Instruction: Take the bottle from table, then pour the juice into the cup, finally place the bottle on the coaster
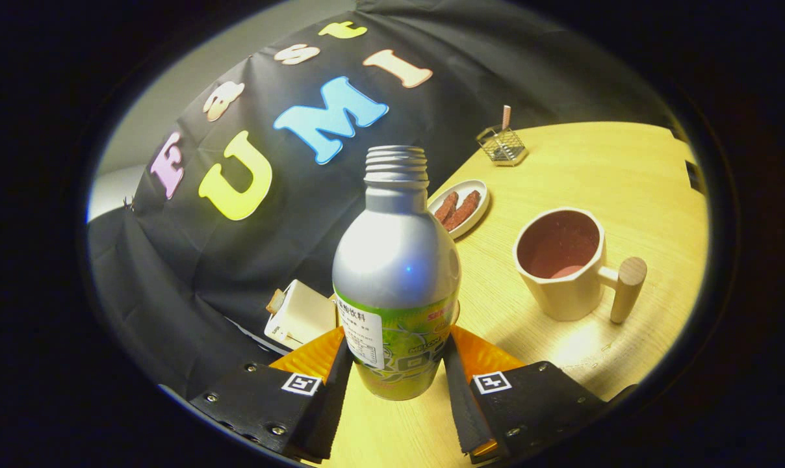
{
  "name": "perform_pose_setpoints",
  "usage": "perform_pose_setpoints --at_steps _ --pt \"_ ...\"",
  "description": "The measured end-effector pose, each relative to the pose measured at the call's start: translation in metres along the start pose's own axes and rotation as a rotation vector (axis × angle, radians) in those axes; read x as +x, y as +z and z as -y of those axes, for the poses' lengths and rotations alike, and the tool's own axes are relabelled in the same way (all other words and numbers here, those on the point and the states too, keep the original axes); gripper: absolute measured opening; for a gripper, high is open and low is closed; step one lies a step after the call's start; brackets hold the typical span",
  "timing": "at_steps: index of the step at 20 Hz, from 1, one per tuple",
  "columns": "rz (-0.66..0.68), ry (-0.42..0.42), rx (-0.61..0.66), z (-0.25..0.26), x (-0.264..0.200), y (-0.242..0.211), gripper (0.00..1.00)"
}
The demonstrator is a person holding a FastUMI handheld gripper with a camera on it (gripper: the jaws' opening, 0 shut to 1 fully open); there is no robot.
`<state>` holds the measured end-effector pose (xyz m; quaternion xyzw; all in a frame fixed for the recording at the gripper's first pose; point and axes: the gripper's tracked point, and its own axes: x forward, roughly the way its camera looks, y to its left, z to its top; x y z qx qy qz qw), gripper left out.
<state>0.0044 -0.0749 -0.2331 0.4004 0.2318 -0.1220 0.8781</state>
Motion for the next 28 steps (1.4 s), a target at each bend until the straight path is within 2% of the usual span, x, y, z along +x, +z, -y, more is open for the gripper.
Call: perform_pose_setpoints --at_steps 5,12,17,28 --pt "-0.046 0.004 0.130 0.013 0.001 -0.010 0.70" --pt "-0.110 0.018 0.238 0.016 0.005 -0.018 0.70" --pt "-0.136 0.032 0.388 0.013 0.011 -0.022 0.70" --pt "-0.195 0.081 0.567 0.002 0.013 -0.026 0.70"
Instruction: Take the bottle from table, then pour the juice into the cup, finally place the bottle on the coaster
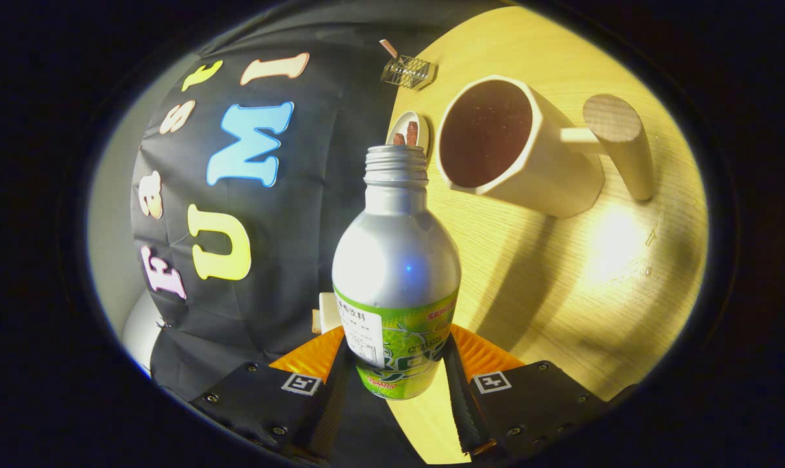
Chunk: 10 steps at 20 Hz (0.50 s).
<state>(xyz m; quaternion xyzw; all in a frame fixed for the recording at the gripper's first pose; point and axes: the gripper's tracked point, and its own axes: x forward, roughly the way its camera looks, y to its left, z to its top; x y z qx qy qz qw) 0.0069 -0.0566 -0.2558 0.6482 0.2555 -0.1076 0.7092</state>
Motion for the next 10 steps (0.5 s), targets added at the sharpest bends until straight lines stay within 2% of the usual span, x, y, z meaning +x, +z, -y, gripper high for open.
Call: perform_pose_setpoints --at_steps 10 --pt "-0.001 0.011 0.121 -0.0040 0.0006 0.0052 0.70"
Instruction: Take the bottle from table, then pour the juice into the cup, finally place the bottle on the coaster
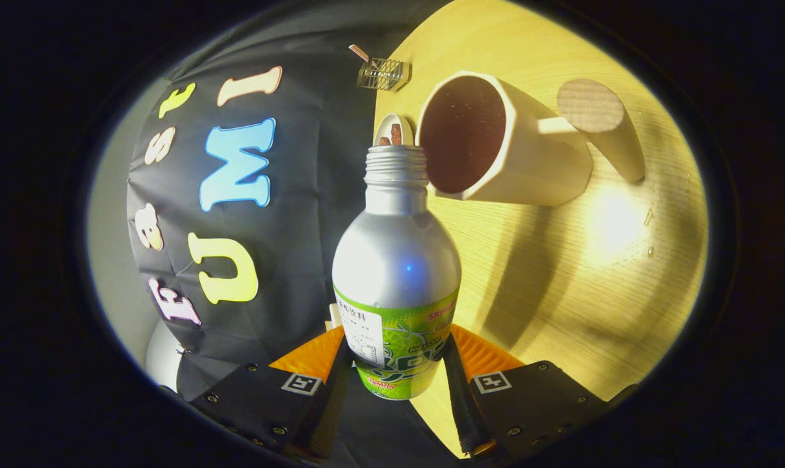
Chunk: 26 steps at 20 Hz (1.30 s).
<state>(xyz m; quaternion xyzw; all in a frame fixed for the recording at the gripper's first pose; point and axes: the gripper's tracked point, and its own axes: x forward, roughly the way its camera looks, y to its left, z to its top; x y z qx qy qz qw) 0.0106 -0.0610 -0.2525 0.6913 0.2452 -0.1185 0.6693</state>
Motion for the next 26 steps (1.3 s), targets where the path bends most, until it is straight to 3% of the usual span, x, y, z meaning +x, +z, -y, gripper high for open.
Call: perform_pose_setpoints --at_steps 26 --pt "-0.025 0.088 0.244 -0.031 -0.002 -0.002 0.70"
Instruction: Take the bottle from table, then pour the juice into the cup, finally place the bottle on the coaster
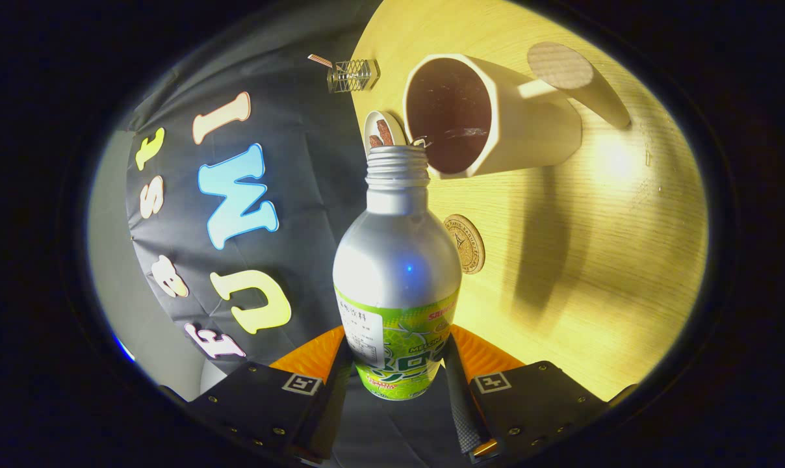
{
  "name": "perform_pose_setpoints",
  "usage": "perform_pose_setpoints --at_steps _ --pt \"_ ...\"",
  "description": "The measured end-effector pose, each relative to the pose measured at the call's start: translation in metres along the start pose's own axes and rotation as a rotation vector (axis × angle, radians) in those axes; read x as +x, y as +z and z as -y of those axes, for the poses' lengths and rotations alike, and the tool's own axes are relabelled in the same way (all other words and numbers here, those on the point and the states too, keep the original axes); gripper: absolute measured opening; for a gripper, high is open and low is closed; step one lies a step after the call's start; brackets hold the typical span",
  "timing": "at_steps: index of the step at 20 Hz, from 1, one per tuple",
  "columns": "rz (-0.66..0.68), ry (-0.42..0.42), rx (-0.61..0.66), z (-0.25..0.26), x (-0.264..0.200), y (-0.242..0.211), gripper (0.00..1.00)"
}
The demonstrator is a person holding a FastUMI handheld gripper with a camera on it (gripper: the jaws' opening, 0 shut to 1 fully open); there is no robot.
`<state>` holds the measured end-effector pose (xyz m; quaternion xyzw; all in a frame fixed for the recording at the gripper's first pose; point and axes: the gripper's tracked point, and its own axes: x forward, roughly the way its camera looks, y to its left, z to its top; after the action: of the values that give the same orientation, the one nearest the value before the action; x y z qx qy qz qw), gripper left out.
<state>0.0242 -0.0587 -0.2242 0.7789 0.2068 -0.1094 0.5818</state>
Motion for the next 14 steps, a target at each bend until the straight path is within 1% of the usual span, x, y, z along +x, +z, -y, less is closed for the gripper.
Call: perform_pose_setpoints --at_steps 7,14 --pt "-0.014 0.001 0.029 -0.003 0.000 -0.003 0.70" --pt "-0.013 0.015 0.091 -0.011 -0.003 0.000 0.70"
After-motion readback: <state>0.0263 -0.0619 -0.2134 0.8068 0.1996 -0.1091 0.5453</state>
